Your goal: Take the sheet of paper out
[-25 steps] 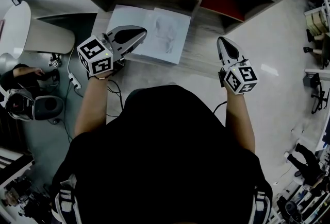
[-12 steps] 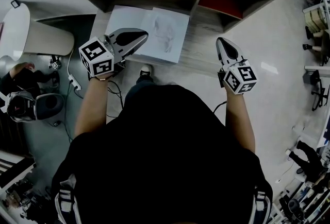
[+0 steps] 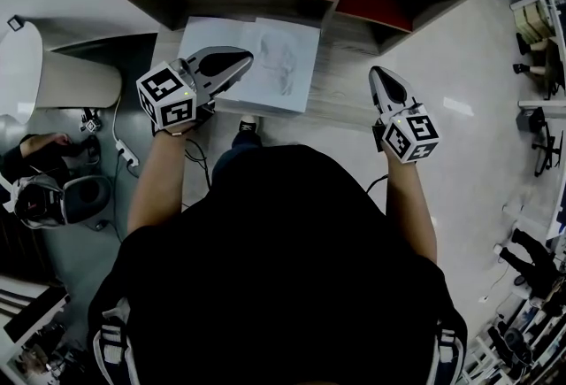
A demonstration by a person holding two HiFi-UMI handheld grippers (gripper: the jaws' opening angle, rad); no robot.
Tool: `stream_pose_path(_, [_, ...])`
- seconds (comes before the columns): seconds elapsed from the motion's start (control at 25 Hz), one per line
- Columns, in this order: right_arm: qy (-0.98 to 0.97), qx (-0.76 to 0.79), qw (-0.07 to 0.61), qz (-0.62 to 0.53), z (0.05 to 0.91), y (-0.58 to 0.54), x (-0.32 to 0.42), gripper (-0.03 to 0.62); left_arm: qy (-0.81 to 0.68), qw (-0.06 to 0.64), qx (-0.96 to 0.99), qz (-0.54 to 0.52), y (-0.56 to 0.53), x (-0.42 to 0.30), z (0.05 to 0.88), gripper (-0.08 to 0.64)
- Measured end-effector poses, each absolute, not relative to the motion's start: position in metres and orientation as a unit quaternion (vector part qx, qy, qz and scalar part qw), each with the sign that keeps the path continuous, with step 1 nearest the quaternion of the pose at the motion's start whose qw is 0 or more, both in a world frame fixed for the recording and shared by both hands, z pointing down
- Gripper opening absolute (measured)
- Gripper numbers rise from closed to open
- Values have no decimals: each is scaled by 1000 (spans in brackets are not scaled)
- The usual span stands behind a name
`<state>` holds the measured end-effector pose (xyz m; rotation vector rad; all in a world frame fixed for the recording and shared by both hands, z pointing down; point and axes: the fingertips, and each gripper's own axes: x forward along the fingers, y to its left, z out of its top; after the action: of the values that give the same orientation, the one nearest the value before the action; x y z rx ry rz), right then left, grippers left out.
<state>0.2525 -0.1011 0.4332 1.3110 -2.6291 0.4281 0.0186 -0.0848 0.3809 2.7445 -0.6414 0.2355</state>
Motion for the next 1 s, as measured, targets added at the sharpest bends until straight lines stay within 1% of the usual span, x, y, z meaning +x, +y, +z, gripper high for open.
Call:
stream_pose_path(0.24, [-877,450,85,143,430,-114,232,12,-214,158,959,96,-107,-1,389,20])
stream_pose_path(0.64, [-864,470,92,153,428,-134,210,12,-180,117,964,154,-137,-16,405,20])
stream_pose_path(1.0, [-852,488,95,164,435,-148,189,12,-157,122,965,171,-166,-34,423,20])
